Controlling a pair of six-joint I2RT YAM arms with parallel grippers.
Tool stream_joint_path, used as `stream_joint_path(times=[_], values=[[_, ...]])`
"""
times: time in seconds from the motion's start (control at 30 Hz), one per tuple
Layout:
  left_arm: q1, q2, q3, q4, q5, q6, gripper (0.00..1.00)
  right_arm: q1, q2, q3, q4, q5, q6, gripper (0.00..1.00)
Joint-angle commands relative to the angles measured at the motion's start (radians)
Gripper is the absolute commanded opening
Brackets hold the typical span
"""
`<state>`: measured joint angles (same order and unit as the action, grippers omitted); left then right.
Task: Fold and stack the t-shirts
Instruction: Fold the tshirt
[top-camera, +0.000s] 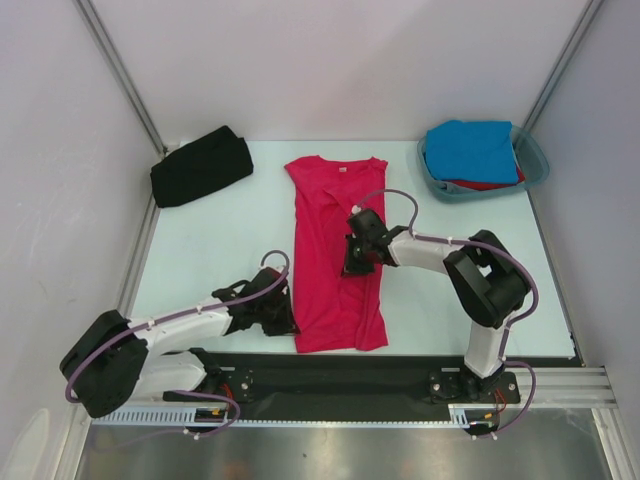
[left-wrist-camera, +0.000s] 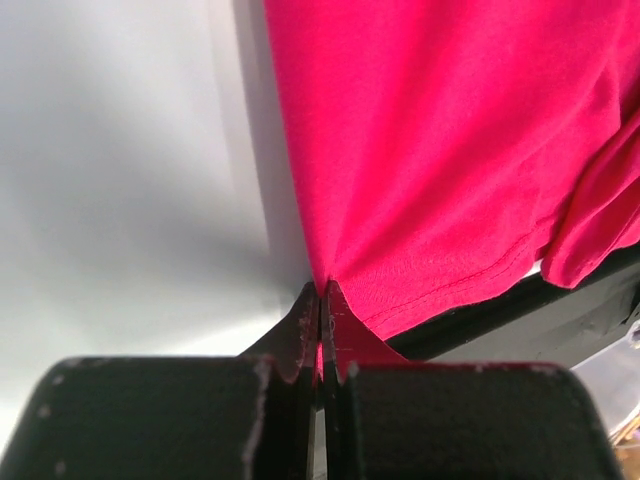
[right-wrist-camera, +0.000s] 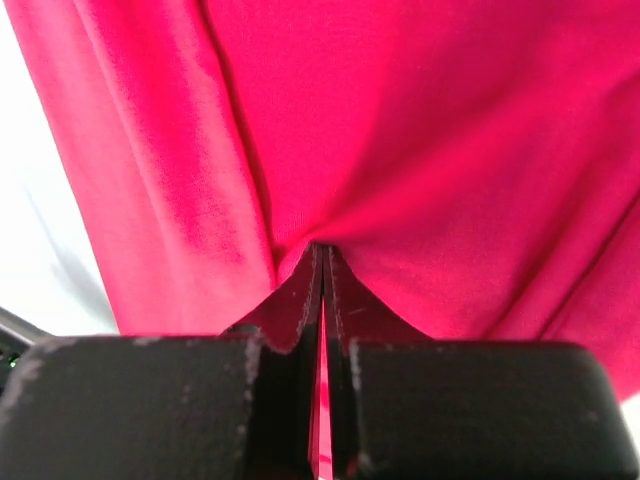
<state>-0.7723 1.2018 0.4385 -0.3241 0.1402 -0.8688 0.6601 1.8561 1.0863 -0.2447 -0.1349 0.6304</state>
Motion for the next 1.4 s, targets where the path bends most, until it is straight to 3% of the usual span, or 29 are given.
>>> stream_joint_path(times=[0.0,0.3,0.63,0.9,1.13,1.37], values=[[-0.007,0.03,-0.087,-0.225,-0.126,-0.007,0.0,-0.01,0.11,-0.052,-0.156,0.366,-0.008,0.0],[-0.005,0.031,-0.107,-0.231,-0.126,-0.035,0.04,-0.014,0.089,-0.063,-0.277,0.515,0.058,0.0],[-0.004,0.05,-0.067,-0.262,-0.139,-0.029,0.07,0.038,0.015,-0.209,-0.318,0.477,0.146,0.0],[-0.004,0.015,0.003,-0.32,-0.253,-0.032,0.1,0.078,0.006,-0.197,-0.38,0.538,0.207,0.0],[-0.005,0.094,0.08,-0.354,-0.312,0.023,0.1,0.119,-0.003,-0.167,-0.478,0.616,0.276,0.0],[-0.036,0.11,0.089,-0.309,-0.156,0.083,0.1,0.151,-0.055,-0.189,-0.544,0.607,0.334,0.0]])
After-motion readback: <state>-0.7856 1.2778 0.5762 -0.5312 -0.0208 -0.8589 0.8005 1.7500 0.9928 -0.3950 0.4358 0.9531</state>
